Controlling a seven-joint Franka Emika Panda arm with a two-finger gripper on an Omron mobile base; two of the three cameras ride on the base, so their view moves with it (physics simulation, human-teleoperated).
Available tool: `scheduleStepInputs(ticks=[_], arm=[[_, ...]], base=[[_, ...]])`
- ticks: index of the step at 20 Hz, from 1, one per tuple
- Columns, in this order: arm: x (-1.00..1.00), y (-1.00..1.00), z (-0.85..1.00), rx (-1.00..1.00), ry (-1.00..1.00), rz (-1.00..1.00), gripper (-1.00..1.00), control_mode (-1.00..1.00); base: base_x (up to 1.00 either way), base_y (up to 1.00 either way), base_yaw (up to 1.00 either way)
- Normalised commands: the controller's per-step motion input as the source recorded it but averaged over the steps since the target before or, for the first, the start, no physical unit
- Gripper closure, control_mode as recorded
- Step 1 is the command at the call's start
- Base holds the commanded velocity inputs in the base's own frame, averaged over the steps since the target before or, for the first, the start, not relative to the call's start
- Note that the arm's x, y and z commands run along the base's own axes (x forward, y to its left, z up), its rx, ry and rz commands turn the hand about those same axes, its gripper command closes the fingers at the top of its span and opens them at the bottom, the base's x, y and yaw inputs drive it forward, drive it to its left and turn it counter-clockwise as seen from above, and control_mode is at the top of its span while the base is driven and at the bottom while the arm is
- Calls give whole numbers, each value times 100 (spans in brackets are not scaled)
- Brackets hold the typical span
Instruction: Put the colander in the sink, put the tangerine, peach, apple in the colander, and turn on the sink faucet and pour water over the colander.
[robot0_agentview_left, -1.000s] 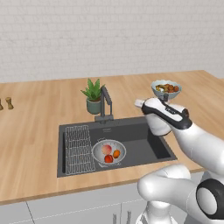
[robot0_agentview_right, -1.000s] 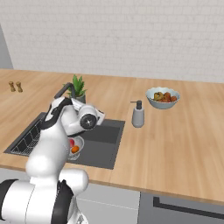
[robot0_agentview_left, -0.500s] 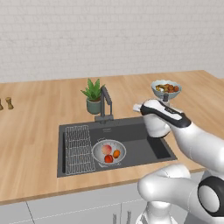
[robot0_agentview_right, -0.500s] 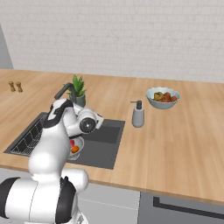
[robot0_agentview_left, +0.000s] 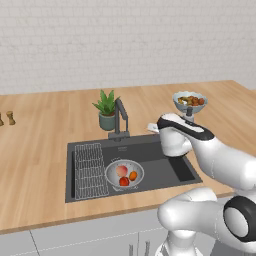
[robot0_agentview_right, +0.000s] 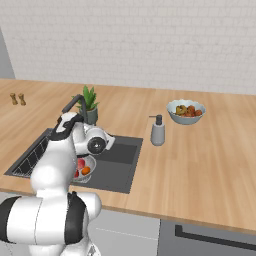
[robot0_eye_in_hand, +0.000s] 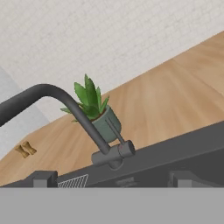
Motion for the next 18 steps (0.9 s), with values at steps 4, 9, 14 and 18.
scheduleStepInputs(ticks=[4, 9, 14, 18], arm=[[2, 28, -26, 0, 0, -1, -100, -100], [6, 33, -21, 0, 0, -2, -100, -100], [13, 17, -9, 0, 0, -2, -100, -100], [20, 0, 0, 0, 0, 0, -100, -100]], base=[[0, 0, 0], [0, 0, 0], [0, 0, 0], [0, 0, 0]])
